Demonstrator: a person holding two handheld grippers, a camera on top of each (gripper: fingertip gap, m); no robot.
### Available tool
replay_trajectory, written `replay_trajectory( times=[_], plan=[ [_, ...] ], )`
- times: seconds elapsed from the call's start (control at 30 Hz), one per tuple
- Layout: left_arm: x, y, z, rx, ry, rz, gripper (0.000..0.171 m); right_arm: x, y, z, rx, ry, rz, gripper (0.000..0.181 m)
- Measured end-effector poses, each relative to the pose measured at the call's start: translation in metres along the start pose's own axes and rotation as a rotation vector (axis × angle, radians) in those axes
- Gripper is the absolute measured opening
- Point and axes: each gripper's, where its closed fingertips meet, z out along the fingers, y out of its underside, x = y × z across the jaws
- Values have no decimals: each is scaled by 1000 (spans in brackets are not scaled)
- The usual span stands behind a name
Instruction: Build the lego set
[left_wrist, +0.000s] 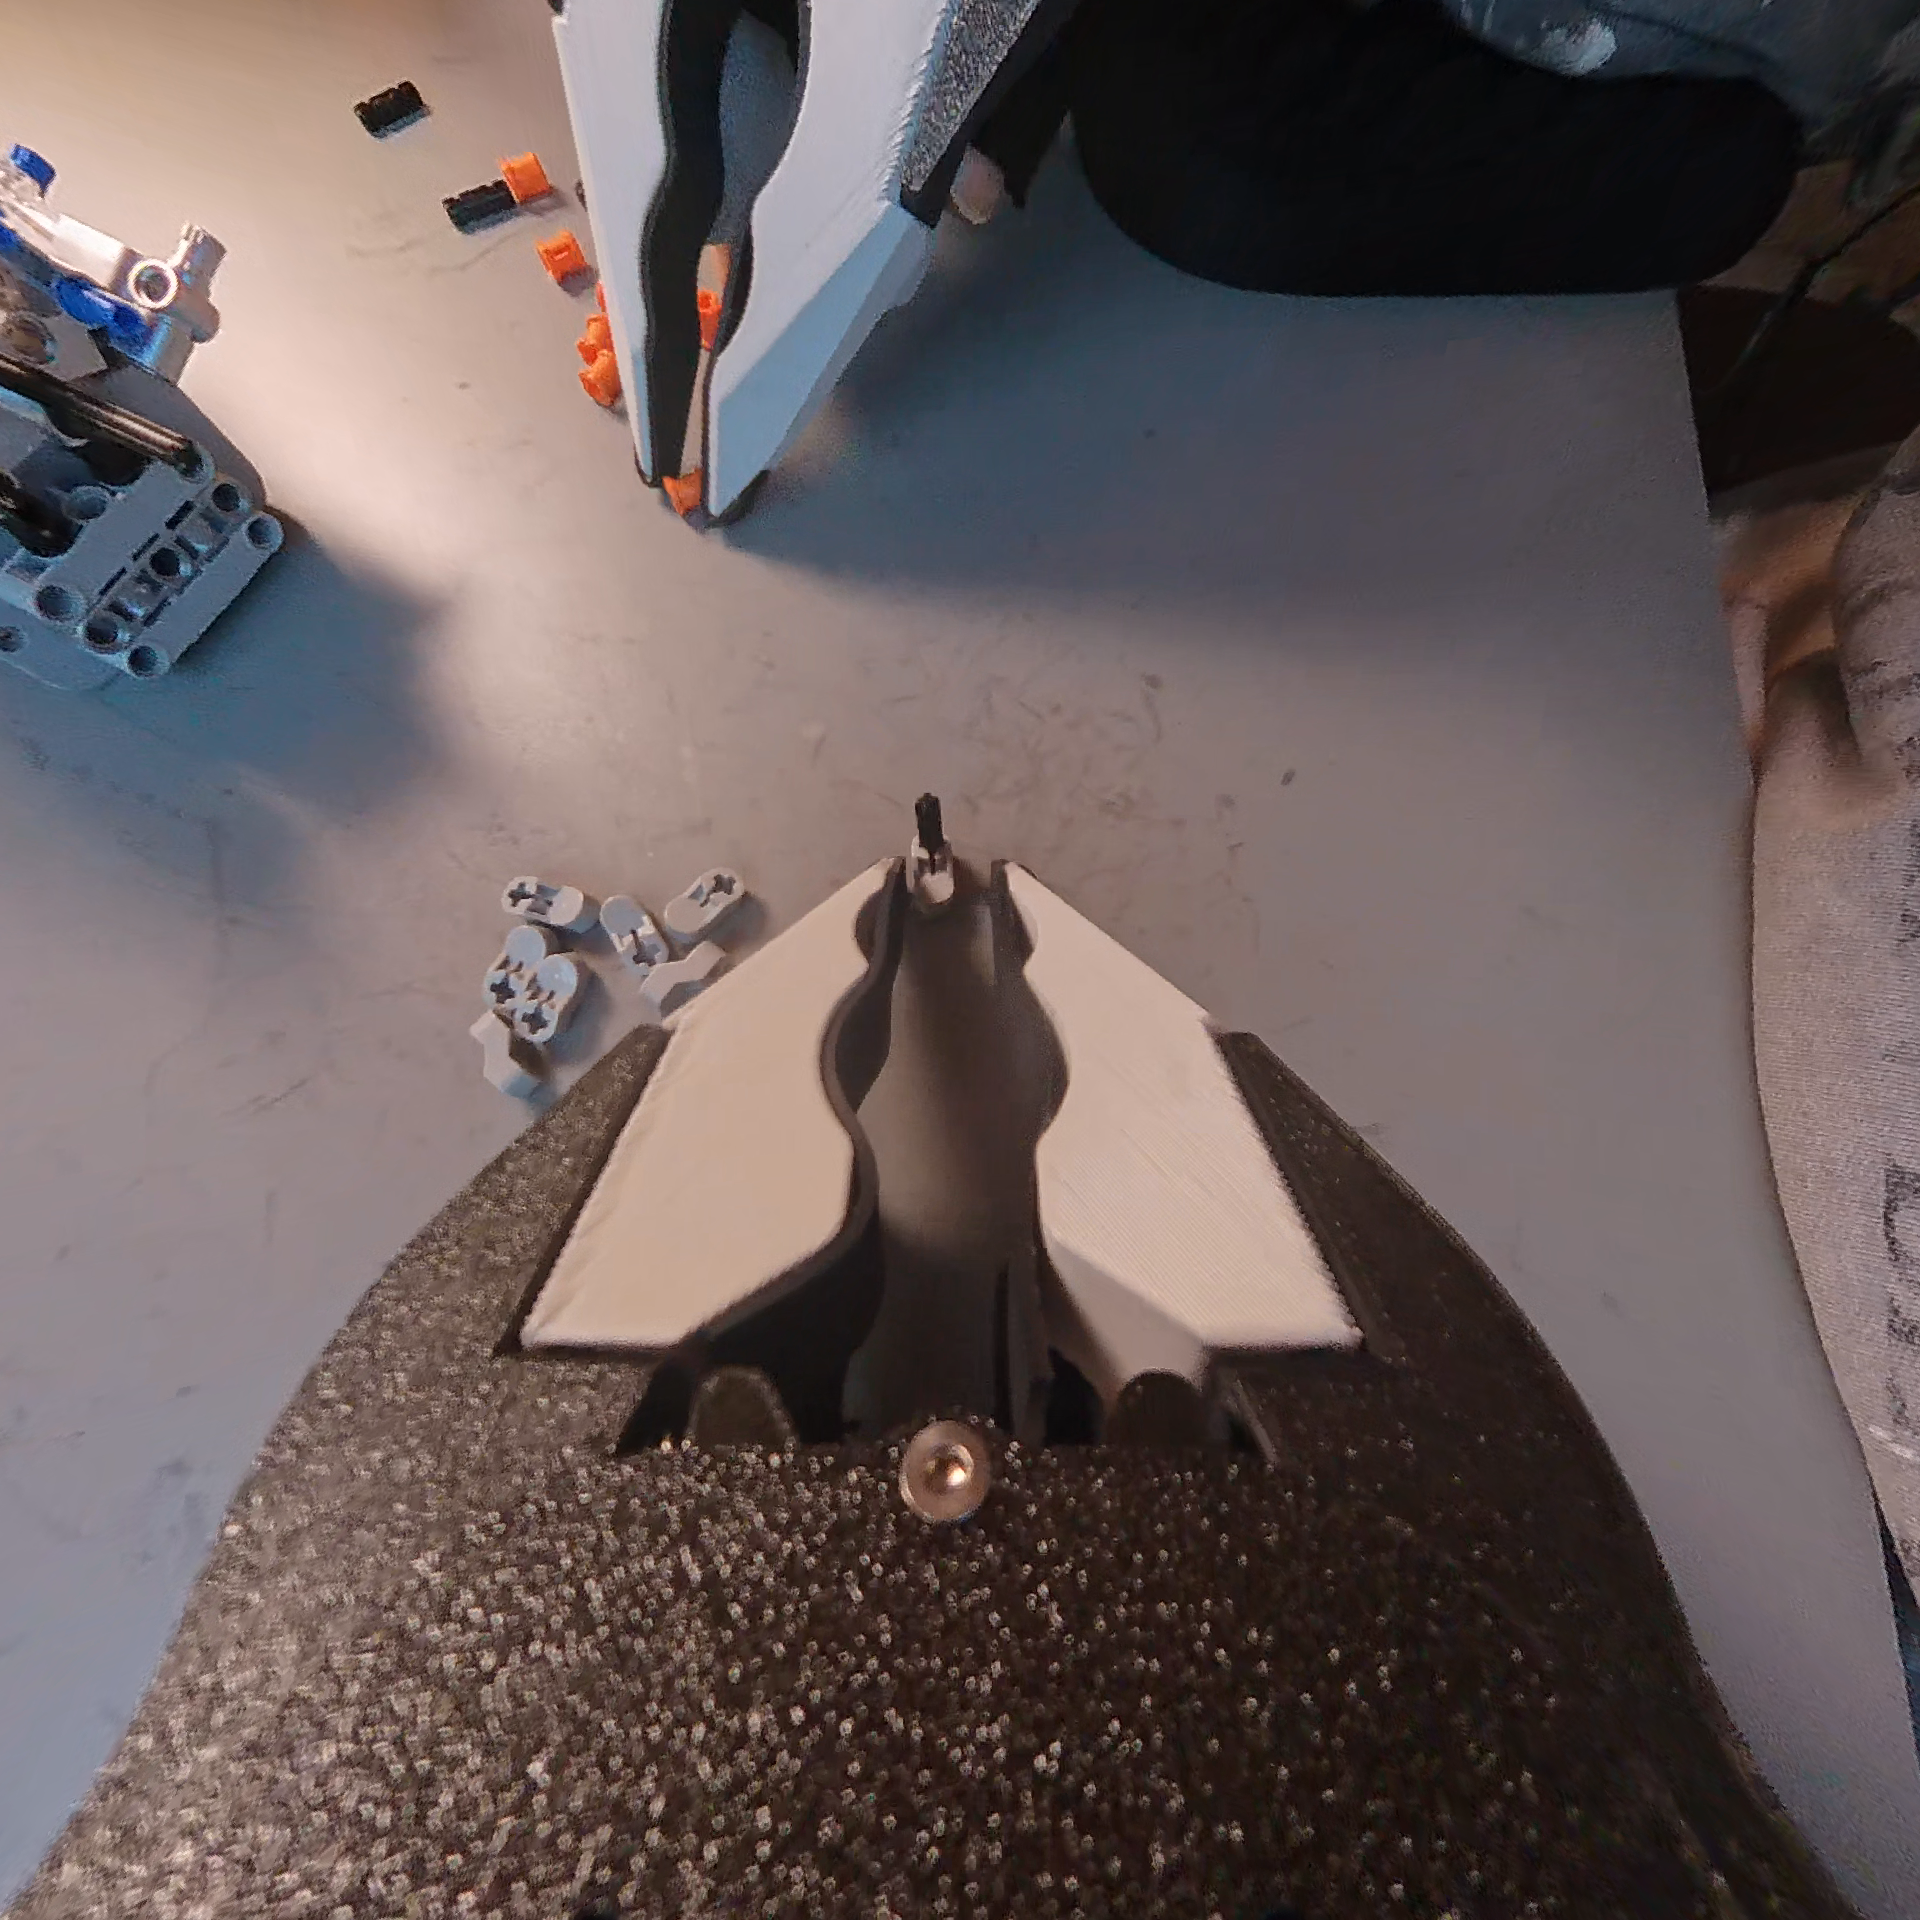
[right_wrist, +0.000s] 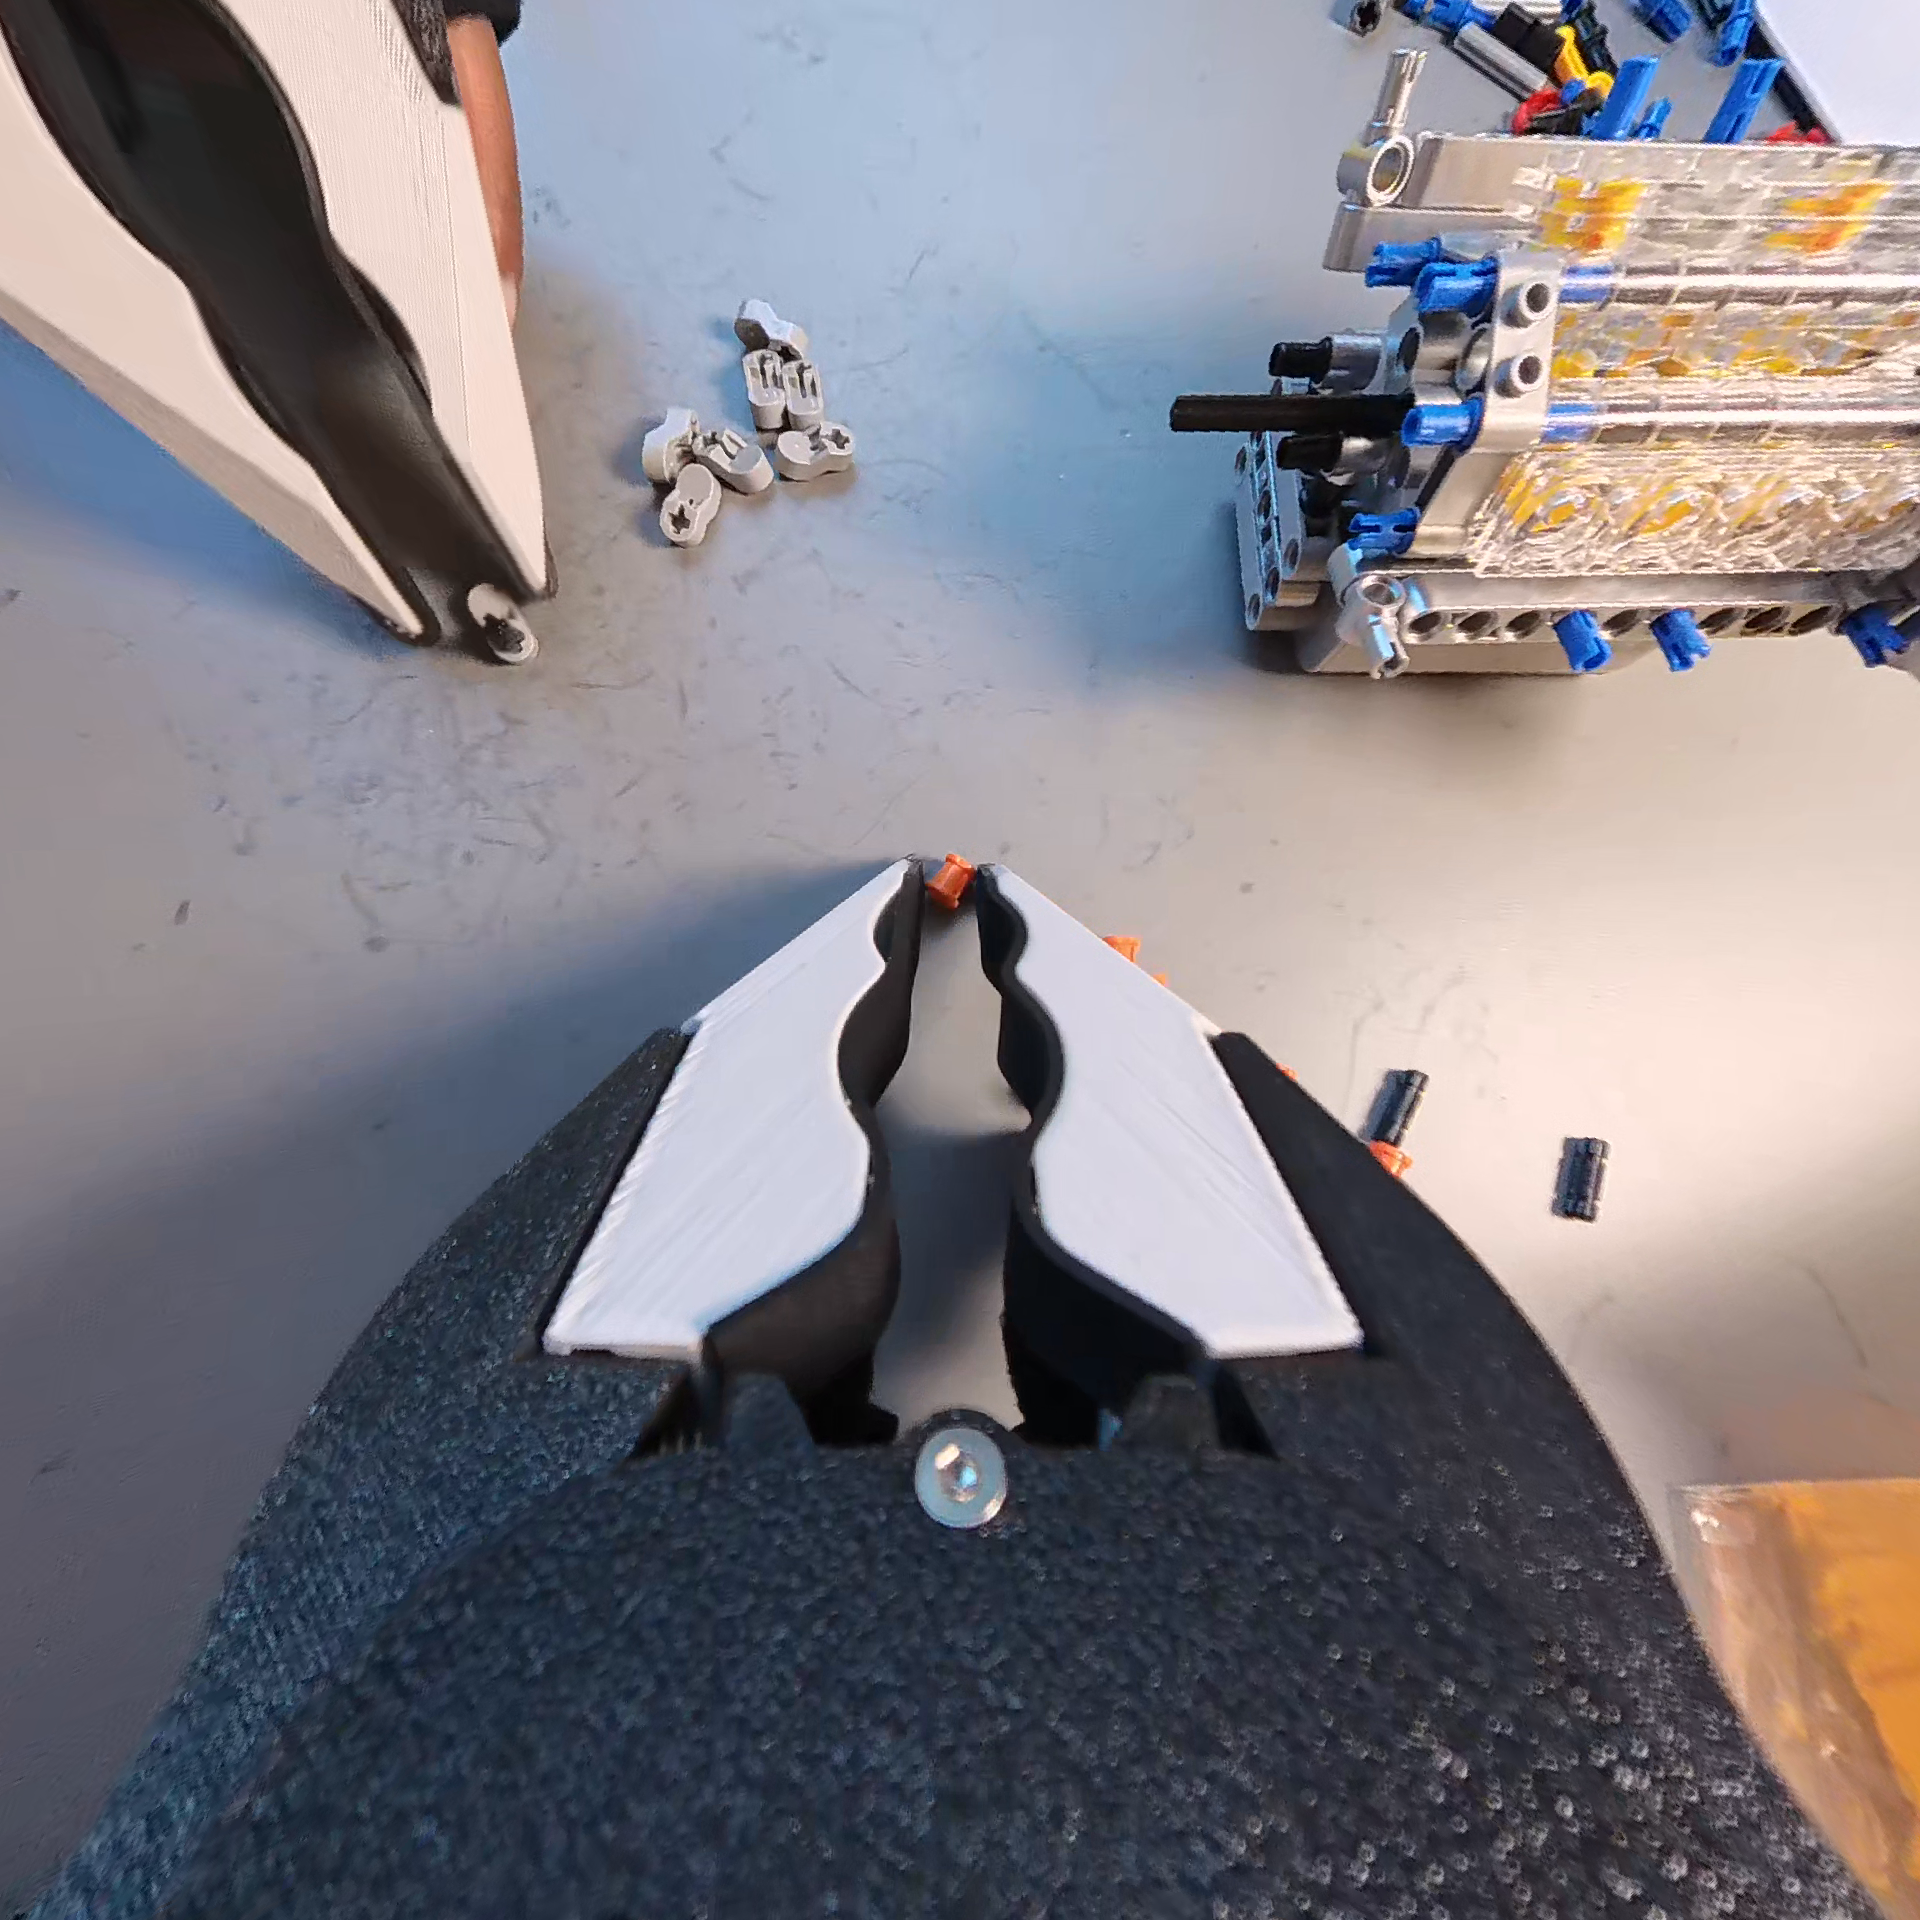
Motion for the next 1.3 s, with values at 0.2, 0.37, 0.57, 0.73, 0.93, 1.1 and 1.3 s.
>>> replay_trajectory(
  times=[0.2,0.37,0.57,0.73,0.93,1.1,1.3],
  plan=[
    [-19,-28,-22,222,-18,-143,14,-12,-42,-17,239,7,-108,9],
    [-21,-59,-51,483,167,-372,14,-47,-94,-41,551,-5,-251,9],
    [-14,-73,-66,605,313,-490,14,-66,-110,-40,610,43,-352,9],
    [-8,-77,-67,620,347,-503,10,-67,-114,-42,617,129,-402,9],
    [-7,-81,-70,662,387,-537,7,-66,-117,-45,626,197,-444,9],
    [-7,-84,-70,686,373,-514,4,-65,-116,-46,613,285,-522,7],
    [-9,-81,-68,664,322,-462,4,-64,-114,-44,602,265,-515,6]
  ],
)
